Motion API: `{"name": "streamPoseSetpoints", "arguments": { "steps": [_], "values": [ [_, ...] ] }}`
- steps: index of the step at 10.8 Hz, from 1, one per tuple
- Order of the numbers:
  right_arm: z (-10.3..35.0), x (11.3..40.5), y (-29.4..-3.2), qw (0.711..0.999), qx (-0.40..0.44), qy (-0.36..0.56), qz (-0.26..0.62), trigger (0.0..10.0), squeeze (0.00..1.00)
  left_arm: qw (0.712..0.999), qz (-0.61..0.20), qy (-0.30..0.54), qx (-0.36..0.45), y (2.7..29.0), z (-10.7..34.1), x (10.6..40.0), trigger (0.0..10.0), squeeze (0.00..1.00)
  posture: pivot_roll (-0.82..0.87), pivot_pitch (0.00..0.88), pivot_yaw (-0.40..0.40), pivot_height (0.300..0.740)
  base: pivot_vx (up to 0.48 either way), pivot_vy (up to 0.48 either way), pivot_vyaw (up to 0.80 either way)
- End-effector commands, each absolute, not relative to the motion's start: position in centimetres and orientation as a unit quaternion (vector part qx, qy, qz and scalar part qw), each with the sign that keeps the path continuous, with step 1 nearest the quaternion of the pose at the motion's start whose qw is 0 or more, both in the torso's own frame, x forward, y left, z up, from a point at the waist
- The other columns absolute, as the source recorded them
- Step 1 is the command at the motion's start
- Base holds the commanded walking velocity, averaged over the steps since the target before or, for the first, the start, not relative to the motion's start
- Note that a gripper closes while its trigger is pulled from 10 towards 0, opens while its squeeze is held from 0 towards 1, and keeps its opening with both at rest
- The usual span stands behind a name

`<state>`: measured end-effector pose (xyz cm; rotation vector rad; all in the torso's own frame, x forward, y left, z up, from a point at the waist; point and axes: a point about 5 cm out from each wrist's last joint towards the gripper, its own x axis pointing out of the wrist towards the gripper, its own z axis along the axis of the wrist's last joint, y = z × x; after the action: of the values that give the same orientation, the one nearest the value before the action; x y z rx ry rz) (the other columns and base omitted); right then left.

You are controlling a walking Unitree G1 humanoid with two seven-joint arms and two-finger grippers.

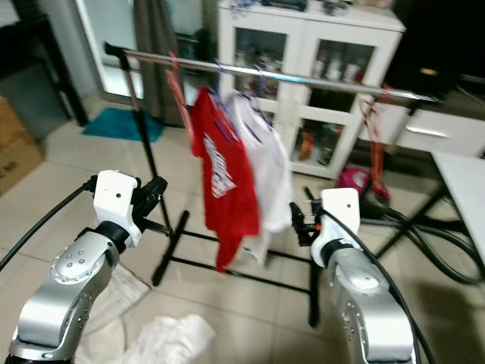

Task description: Hang hanger

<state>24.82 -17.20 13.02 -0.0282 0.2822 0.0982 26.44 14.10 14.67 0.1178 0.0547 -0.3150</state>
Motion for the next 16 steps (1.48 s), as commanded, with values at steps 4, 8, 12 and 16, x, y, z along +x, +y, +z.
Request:
{"name": "streamPoseSetpoints", "arguments": {
  "steps": [4,8,12,16],
  "values": [
    [13.2,25.1,-16.5,0.989,-0.006,0.134,0.059,10.0,0.0,0.986,-0.152,0.029,0.062,14.7,14.8,26.6,10.0,0.0,0.09,0.0,-0.041,0.74,0.439,0.0,0.0],
    [13.7,25.4,-16.4,0.991,-0.024,0.115,0.066,10.0,0.0,0.986,-0.154,0.028,0.063,14.8,14.9,26.7,10.0,0.0,0.09,0.0,-0.043,0.74,0.434,0.0,0.0],
    [15.3,26.4,-15.9,0.992,-0.049,0.077,0.091,10.0,0.0,0.985,-0.158,0.027,0.066,14.7,14.8,26.6,10.0,0.0,0.09,0.0,-0.044,0.74,0.421,0.0,0.31],
    [16.4,27.2,-16.3,0.995,-0.029,0.059,0.07,10.0,0.0,0.982,-0.17,0.03,0.072,14.5,14.7,26.5,10.0,0.0,0.09,0.0,-0.049,0.74,0.395,0.0,0.4]
  ]
}}
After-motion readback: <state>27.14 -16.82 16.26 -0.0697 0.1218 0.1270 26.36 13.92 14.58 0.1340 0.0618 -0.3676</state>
